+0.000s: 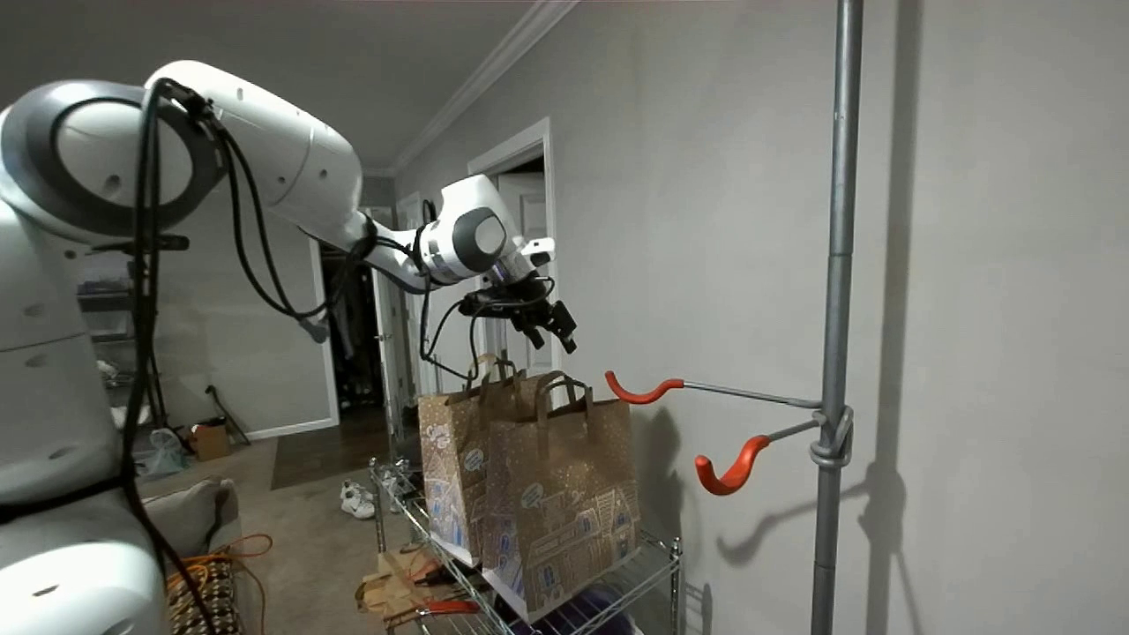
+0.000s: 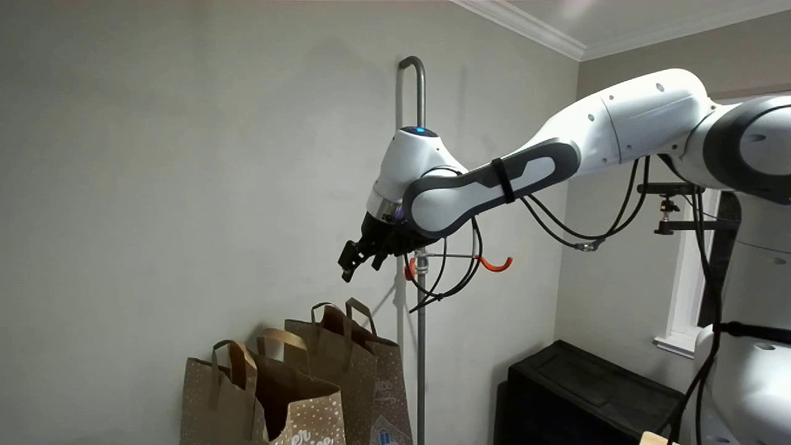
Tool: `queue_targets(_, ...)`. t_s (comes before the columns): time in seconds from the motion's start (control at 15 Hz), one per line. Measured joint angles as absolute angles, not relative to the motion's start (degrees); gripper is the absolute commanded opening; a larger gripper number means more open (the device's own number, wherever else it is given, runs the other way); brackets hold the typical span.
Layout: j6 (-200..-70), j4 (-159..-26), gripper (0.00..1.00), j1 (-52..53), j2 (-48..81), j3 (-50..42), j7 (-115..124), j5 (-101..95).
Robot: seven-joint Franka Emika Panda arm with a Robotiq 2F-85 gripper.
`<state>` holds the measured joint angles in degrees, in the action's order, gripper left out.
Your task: Remove the paper bags from the stand and put them on the topmost shelf of the rack.
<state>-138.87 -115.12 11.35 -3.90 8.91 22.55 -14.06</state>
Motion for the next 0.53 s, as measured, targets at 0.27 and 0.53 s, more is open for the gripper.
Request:
queue_targets(0.27,-138.79,-117.78,1.00,9.75,-8.38,8.72,20.54,-14.04)
queue_targets(0.53,-138.79,-119.00,1.00,9.30,-9.87,8.69,20.28,-14.04)
